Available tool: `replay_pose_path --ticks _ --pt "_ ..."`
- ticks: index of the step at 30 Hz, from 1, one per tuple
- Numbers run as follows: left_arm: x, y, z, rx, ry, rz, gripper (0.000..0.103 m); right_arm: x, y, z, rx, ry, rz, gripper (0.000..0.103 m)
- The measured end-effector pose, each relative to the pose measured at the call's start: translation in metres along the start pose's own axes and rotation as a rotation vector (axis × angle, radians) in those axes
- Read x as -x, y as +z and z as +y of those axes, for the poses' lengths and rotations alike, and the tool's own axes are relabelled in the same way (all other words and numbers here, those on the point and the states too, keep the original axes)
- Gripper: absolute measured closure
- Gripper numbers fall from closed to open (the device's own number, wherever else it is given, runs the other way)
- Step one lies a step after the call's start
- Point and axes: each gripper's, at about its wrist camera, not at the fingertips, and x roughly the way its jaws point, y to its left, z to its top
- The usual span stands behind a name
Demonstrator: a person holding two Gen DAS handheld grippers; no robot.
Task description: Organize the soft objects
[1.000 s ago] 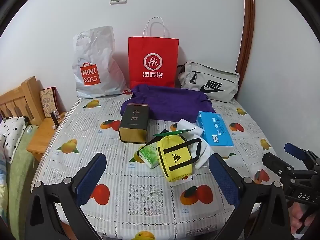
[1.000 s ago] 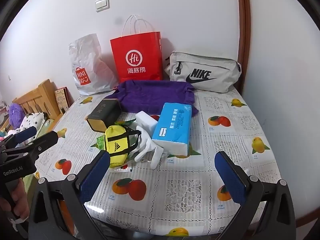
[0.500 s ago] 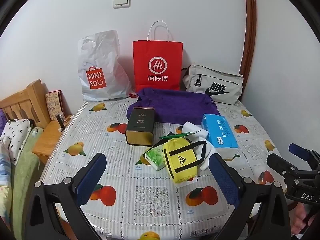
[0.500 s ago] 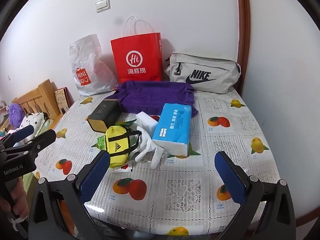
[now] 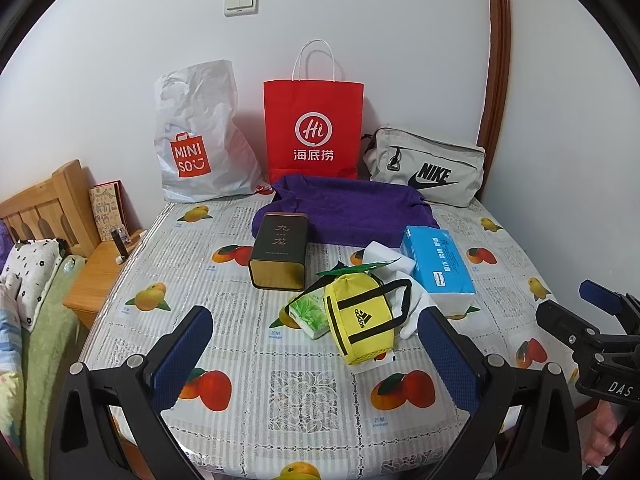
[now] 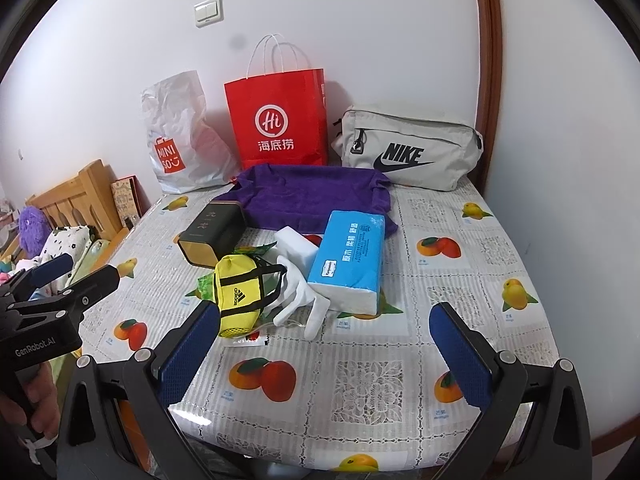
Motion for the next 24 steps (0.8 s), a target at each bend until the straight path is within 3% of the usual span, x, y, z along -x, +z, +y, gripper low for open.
replay_pose_path --ticks 24 --pt "0.0023 -0.0006 0.0031 -0.013 0.007 -0.005 0.0 0.0017 -0.0006 0.0035 0.004 0.014 -0.004 0.0"
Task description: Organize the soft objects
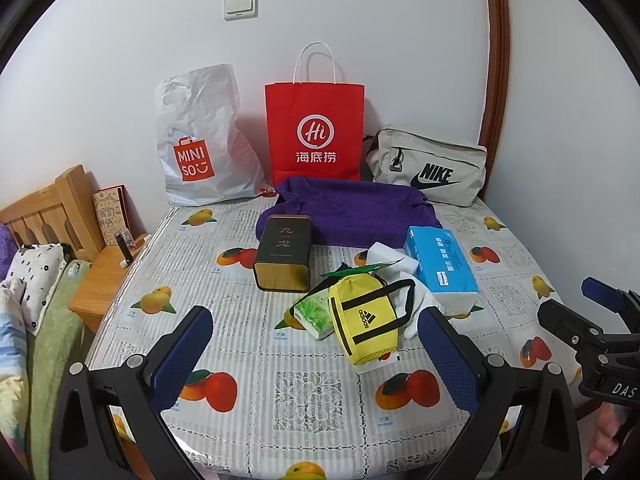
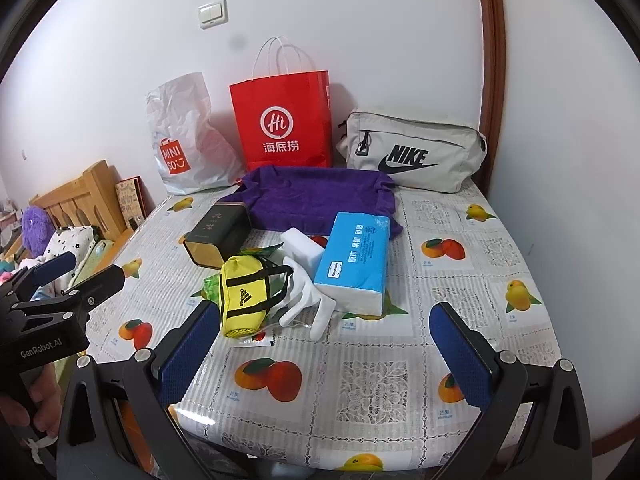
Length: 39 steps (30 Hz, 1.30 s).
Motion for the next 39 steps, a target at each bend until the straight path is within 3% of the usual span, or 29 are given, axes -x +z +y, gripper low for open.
replay_pose_path --ticks 39 --pt "-0.0031 0.0004 0.0038 0.008 -0.008 0.009 0.0 -0.0008 -0.0011 -0.0018 0.017 -0.003 -0.008 0.0"
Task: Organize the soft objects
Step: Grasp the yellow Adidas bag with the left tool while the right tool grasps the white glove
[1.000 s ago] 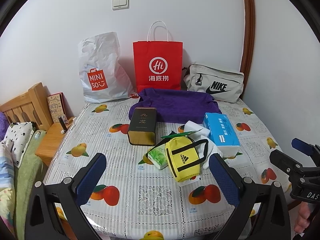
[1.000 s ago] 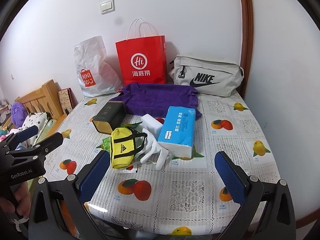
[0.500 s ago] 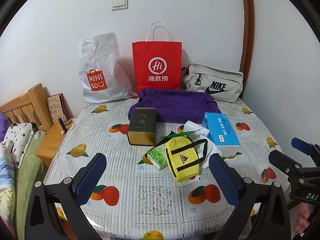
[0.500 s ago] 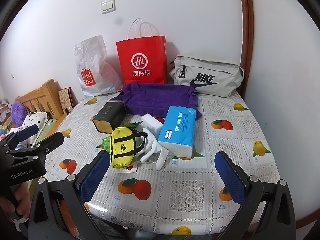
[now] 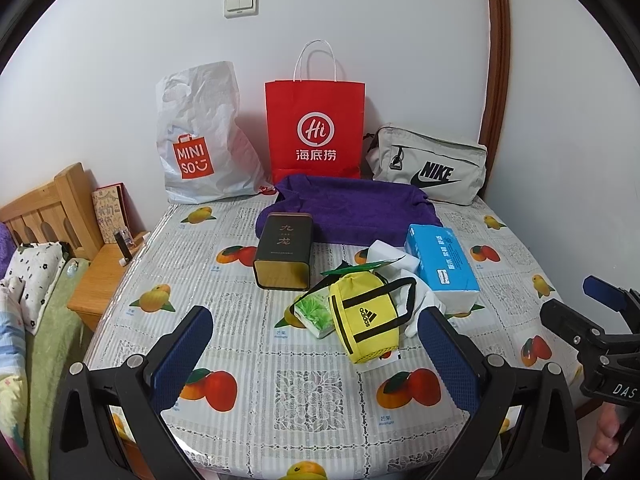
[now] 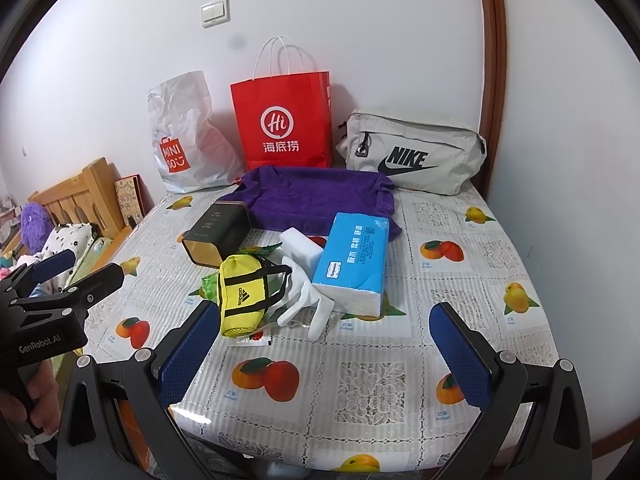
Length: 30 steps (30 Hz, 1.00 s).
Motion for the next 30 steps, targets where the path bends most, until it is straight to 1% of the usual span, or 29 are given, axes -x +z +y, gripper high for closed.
replay_pose_path --ticks 3,7,12,16,19,21,26,30 --pt "-0.012 -0.003 0.008 0.004 -0.001 0.035 0.0 -0.006 -0.002 -0.002 0.002 -0.005 0.009 0.0" --pt "-0.034 -0.011 0.013 0.022 -0.022 0.087 0.0 -0.018 -0.005 -0.007 -0.001 -0.016 0.03 0.0" --pt "-0.062 -0.021 0.0 0.009 -0.073 0.133 0.0 -0.033 -0.011 -0.014 -0.019 -0.019 0.057 0.0" --pt "-0.086 -0.027 -0.014 0.002 -0.091 0.162 0.0 -0.048 -0.017 -0.024 -0.034 -0.023 0.086 0.0" --pt "-0.106 -0.03 -0.023 0.007 -0.114 0.166 0.0 -0.06 -0.024 -0.029 -0.038 -0.029 0.112 0.0" --pt "-0.12 -0.031 -0.029 0.01 -0.13 0.185 0.0 -0.069 -0.027 -0.033 -0.039 -0.028 0.134 0.0" --pt "-0.148 -0.028 -0.042 -0.007 -0.126 0.207 0.0 -0.088 -0.033 -0.043 -0.049 -0.026 0.168 0.0" --pt "-0.164 -0.026 -0.047 -0.002 -0.128 0.223 0.0 -0.1 -0.038 -0.048 -0.057 -0.016 0.193 0.0"
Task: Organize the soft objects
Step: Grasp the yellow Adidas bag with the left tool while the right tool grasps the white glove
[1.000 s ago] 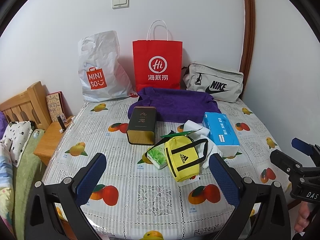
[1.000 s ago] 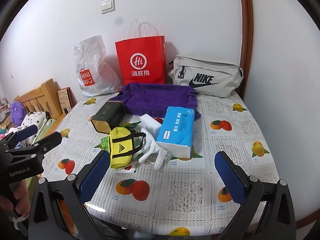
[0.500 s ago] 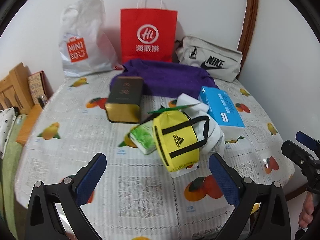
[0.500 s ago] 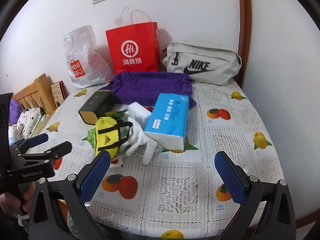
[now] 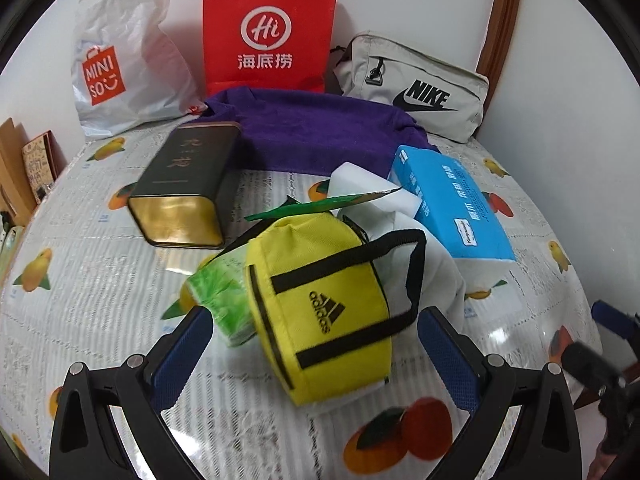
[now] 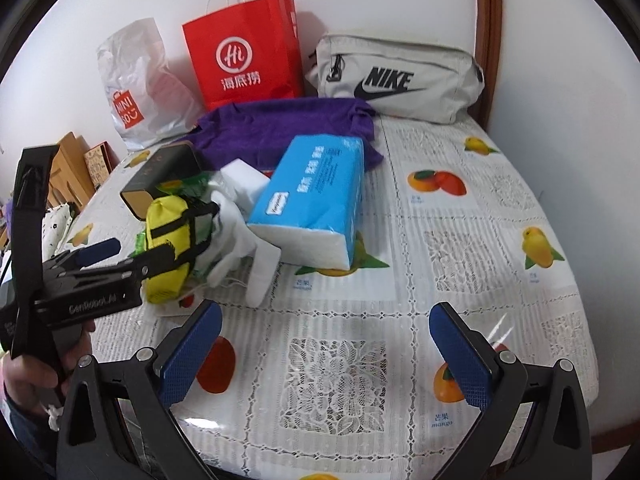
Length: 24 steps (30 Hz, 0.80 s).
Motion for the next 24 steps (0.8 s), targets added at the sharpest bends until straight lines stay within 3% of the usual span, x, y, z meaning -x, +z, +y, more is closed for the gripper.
replay_pose_path --ticks 8,11,14,24 --pt "-0.028 0.01 0.001 0.03 0.004 0.036 0.001 -0.027 -0.002 -0.004 0.008 0.012 0.053 0.001" --pt "-0.033 0.01 0.002 0.047 -0.02 0.044 0.017 -0.032 -0.001 -0.006 0.005 0.022 0.061 0.001" --pt "-0.033 0.008 0.002 0.035 -0.029 0.019 0.024 -0.037 -0.001 -0.005 0.012 0.032 0.07 0.001" --pt "-0.011 0.009 0.009 0.01 -0.071 -0.005 0.032 -0.044 0.004 -0.001 0.012 0.054 0.067 0.001"
